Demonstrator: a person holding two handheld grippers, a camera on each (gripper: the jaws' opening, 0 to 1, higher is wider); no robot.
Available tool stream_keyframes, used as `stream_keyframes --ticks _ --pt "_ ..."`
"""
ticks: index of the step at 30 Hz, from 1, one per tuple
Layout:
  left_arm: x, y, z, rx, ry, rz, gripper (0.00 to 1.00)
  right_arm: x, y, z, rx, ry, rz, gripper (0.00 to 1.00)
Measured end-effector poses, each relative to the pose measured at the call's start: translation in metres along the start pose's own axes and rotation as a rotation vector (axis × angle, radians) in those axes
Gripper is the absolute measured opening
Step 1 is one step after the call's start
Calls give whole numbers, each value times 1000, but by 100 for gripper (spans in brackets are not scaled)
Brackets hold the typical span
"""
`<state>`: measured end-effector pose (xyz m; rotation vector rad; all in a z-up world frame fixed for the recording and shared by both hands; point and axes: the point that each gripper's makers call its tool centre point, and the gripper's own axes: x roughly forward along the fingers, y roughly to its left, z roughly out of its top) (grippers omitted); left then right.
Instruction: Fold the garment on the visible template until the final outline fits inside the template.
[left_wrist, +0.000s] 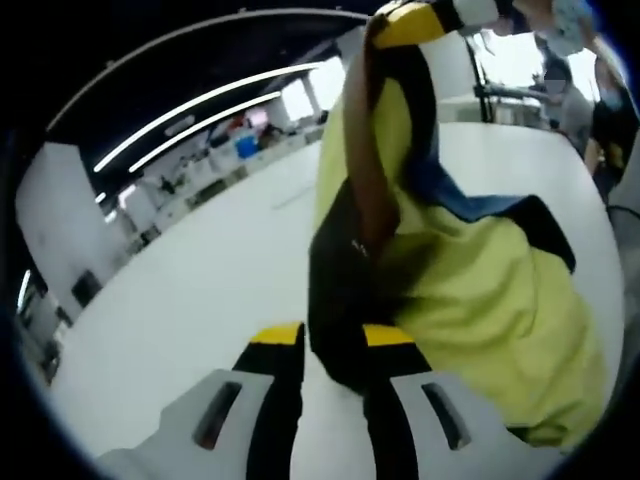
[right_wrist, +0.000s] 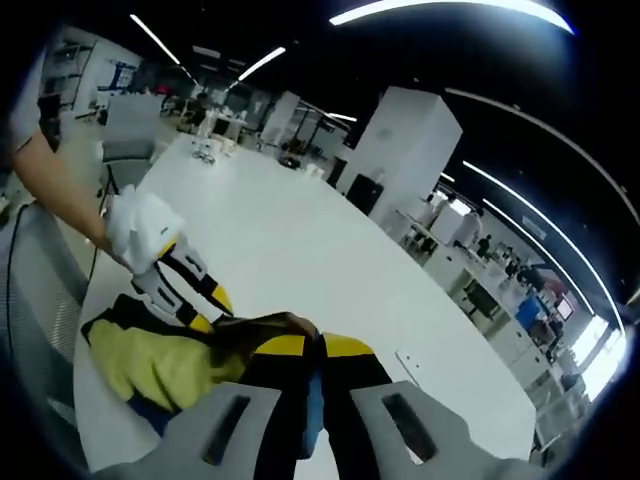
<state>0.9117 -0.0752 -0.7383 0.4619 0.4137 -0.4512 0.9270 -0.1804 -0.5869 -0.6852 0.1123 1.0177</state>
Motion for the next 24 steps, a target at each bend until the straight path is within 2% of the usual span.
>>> stream_keyframes --ticks 5,9,15,24 --pt "2 3 3 15 -18 14 15 -3 0 -3 -2 10 3 4" --pt "-4 8 19 34 -67 36 10 -5 -2 -9 10 21 -1 4" --pt "-3 15 27 52 -81 38 5 -5 0 -10 12 25 2 4" --pt "-17 17 40 71 -110 47 1 -5 -5 -19 65 35 -10 4"
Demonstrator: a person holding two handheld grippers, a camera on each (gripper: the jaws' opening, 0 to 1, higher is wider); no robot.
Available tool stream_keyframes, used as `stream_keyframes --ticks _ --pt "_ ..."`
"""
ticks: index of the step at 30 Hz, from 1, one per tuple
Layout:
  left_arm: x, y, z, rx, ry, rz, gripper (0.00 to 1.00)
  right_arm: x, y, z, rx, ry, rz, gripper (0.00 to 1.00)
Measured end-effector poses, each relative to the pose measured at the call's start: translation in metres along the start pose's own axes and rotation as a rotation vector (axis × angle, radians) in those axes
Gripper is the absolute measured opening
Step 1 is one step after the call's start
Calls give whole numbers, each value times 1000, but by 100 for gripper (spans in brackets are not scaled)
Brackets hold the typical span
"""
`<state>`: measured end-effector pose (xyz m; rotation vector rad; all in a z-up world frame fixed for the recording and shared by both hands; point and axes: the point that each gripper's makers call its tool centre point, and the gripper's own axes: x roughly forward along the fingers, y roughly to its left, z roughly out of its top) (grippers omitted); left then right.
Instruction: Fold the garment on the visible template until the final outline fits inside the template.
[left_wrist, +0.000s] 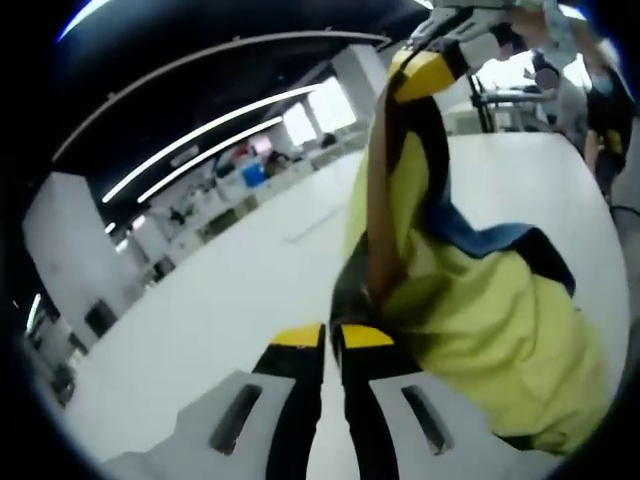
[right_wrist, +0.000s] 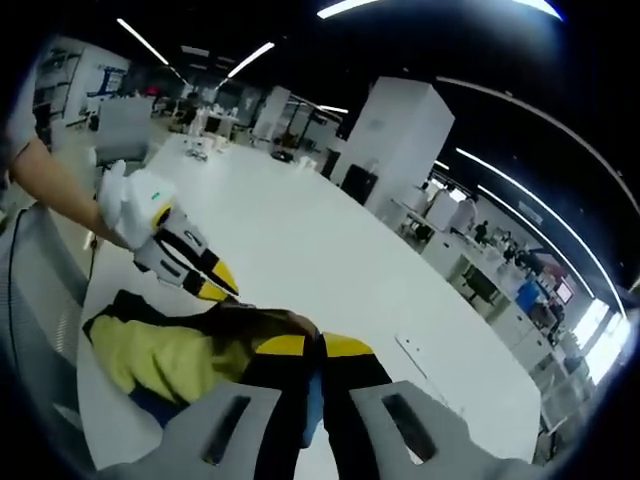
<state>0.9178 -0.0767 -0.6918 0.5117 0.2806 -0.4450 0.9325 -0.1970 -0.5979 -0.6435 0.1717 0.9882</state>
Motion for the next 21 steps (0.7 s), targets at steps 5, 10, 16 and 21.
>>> stream_keyframes --ticks 5,10,16,21 --pt "-2 3 3 10 5 -13 0 -2 4 0 10 -2 8 4" --pt "-3 4 10 -2 1 -28 0 -7 3 2 14 -10 7 4" --pt "-8 3 19 7 4 -58 0 -14 -2 3 18 -15 -8 4" --pt "-15 6 29 7 -11 -60 0 -19 -4 4 22 -20 -17 4"
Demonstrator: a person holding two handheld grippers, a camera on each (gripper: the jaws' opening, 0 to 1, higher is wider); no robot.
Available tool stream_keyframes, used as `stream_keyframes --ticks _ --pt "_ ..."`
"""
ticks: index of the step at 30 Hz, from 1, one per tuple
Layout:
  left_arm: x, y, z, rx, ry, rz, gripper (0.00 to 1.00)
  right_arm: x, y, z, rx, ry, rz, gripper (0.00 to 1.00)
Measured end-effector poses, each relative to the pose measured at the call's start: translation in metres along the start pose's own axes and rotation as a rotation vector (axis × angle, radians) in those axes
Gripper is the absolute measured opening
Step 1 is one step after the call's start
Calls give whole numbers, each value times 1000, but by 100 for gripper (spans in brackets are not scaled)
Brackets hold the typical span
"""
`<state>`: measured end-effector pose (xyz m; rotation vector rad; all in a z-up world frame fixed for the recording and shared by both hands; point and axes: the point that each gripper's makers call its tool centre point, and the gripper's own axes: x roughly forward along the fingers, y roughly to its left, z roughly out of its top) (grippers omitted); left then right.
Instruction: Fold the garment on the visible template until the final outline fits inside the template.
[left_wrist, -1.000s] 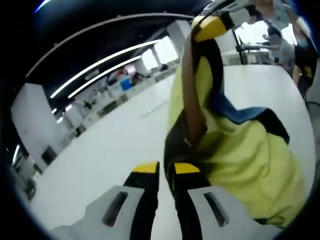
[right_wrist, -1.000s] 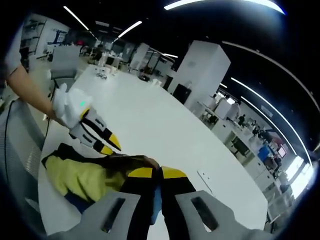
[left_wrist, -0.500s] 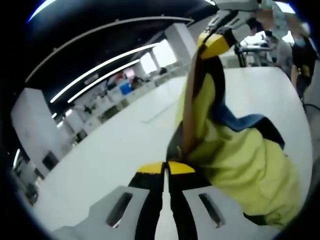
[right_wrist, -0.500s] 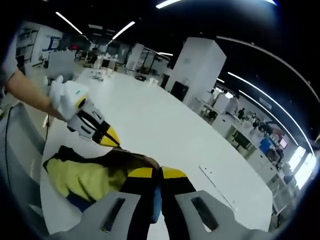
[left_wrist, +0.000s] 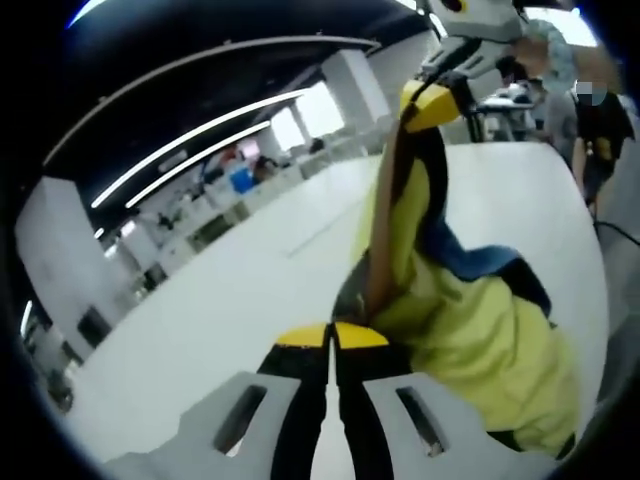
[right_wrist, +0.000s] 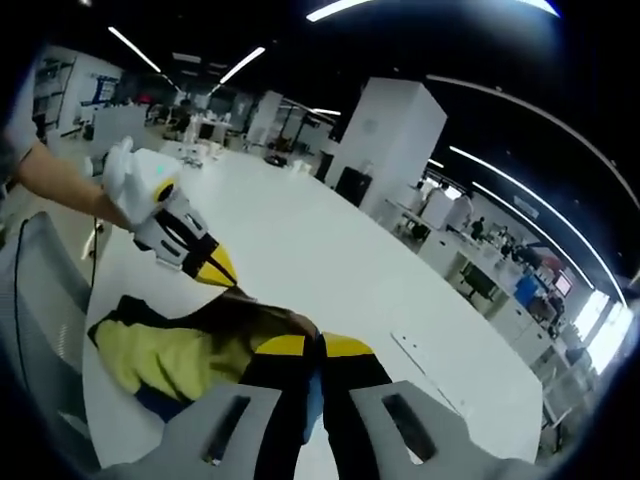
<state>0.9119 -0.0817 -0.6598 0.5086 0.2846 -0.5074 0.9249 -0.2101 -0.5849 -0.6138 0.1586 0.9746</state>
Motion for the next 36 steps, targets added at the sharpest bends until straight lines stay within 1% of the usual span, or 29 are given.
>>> stream_keyframes --ticks 5,11,14,17,22,23,24,28,30,32,35,36 --pt "-11 12 14 -8 -29 32 0 -6 -4 3 15 -10 -11 4" --pt "-26 28 40 1 -69 57 0 -18 -15 14 45 -41 -32 3" --pt "-33 37 57 23 -96 73 0 -26 -22 23 46 -60 -49 3" --pt "-41 43 73 40 -122 86 0 -33 -29 34 37 -81 -68 3" --pt "-57 58 108 63 -188 127 0 -46 -40 58 29 -129 -93 3" --pt "-59 58 110 63 -191 127 0 -47 -42 62 32 -138 -94 3" --pt "-62 61 117 69 -203 131 0 -50 -45 67 36 -152 -96 3" --pt "-74 71 139 98 -240 150 0 -57 -51 78 26 -178 -106 3" --pt "-83 77 152 102 -262 162 0 -63 -55 87 17 -194 -110 3" --pt "-85 85 163 111 -284 170 0 -68 -58 97 3 -207 -112 3" --pt "-95 92 180 131 -312 179 0 -78 -64 113 -14 -239 -119 3" --pt "-100 94 187 141 -320 184 0 -83 -67 121 -13 -258 -122 3"
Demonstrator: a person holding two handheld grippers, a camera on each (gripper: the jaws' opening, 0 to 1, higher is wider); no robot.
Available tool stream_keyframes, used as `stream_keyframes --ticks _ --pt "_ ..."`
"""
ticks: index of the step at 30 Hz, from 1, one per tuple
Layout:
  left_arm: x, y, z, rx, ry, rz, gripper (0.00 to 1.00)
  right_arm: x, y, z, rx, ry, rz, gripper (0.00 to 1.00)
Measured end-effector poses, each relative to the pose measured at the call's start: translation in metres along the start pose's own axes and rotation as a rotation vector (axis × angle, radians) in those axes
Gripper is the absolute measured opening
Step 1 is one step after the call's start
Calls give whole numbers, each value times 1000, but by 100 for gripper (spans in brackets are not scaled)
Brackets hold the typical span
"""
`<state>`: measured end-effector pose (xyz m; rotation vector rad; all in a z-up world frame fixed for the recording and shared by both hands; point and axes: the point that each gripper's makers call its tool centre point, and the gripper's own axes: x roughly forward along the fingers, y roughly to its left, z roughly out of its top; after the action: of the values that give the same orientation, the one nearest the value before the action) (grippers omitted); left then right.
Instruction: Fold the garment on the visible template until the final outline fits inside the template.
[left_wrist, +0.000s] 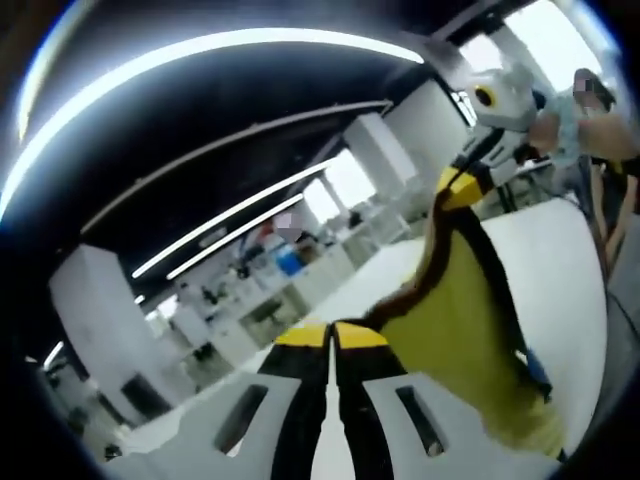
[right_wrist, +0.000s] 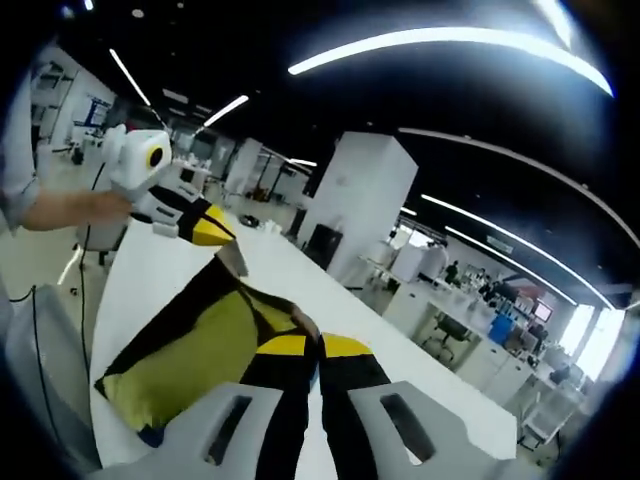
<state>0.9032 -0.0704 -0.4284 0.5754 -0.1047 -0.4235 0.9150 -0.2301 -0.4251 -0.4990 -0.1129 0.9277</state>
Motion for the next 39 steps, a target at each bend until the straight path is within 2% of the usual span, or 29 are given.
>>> stream_keyframes --ticks 7,10,18,22,28,33,39 --pt "-14 16 47 54 -80 23 0 -16 -13 45 -43 -77 -21 3" --pt "-20 20 64 41 -120 26 0 -23 -15 61 -70 -100 -31 3" --pt "-37 26 94 75 -171 43 0 -44 -15 92 -96 -150 -52 3" --pt "-47 25 113 69 -210 39 0 -54 -17 105 -117 -167 -73 3" --pt "-65 21 138 104 -251 54 0 -74 -13 123 -143 -191 -87 3" --pt "-82 10 151 111 -277 55 0 -90 3 131 -166 -203 -84 3" --pt "-102 1 160 121 -281 62 0 -105 16 137 -169 -210 -77 3"
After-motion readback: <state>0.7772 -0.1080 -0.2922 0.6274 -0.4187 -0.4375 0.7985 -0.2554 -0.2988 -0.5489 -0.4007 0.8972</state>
